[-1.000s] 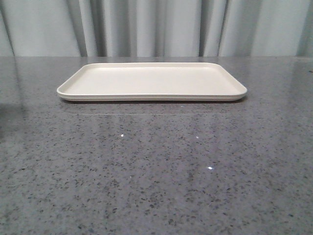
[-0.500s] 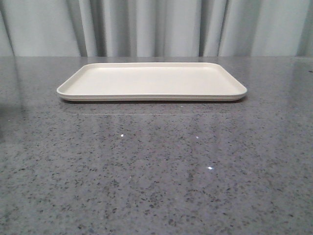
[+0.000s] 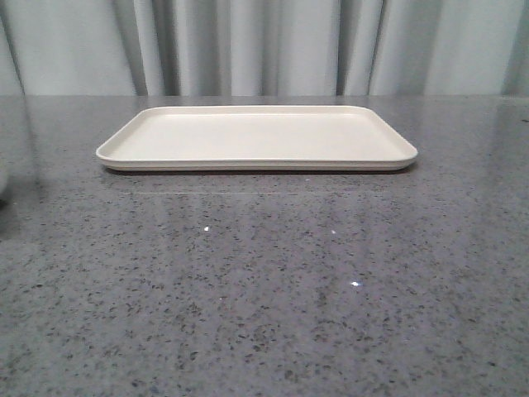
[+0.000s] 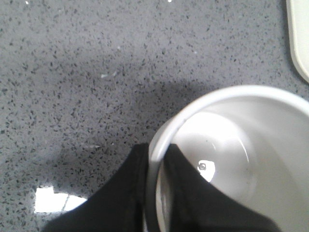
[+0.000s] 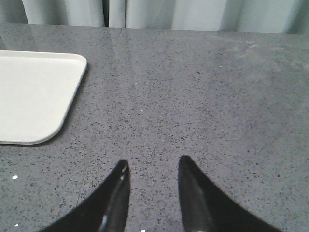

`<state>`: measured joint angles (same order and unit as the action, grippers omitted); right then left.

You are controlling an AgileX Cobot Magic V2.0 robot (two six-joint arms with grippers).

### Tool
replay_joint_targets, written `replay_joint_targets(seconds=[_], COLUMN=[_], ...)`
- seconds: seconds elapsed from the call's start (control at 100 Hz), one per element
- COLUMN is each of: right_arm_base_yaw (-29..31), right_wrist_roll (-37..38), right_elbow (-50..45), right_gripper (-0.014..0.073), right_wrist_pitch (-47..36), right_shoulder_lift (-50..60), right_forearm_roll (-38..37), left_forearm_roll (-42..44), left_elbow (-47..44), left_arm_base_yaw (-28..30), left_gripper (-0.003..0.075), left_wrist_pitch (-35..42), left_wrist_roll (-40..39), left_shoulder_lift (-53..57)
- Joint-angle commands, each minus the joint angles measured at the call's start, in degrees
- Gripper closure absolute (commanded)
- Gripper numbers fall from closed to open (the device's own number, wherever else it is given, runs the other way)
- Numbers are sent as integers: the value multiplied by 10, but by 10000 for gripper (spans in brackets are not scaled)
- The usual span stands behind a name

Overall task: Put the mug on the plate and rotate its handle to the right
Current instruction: 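Carry the mug over the cream tray and lower it onto the tray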

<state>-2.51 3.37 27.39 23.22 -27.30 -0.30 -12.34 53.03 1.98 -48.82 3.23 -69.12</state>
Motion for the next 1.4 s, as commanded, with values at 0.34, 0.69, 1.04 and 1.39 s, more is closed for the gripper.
replay_joint_targets(seconds=[0.34,0.69,1.04,1.39], right_arm_base_yaw=[5,5,5,5], right_wrist_roll=[-2,-2,-2,-2], right_elbow=[21,21,21,21], right_gripper=[328,328,328,328], right_wrist_pitch=[-44,-43,-43,-43], right_shoulder_lift=[-6,-6,-6,-6], right_forearm_roll=[-4,-4,-4,-4], left_forearm_roll=[-40,-39,-34,-19], left_elbow=[98,239,355,453], left_arm_base_yaw=[-14,-119,-202,-269], left_gripper=[739,739,739,739], left_wrist_pitch=[4,-2,-3,-3], left_wrist_roll=[-6,-21,-27,-32], left_shoulder_lift=[-1,-110,-222,-316])
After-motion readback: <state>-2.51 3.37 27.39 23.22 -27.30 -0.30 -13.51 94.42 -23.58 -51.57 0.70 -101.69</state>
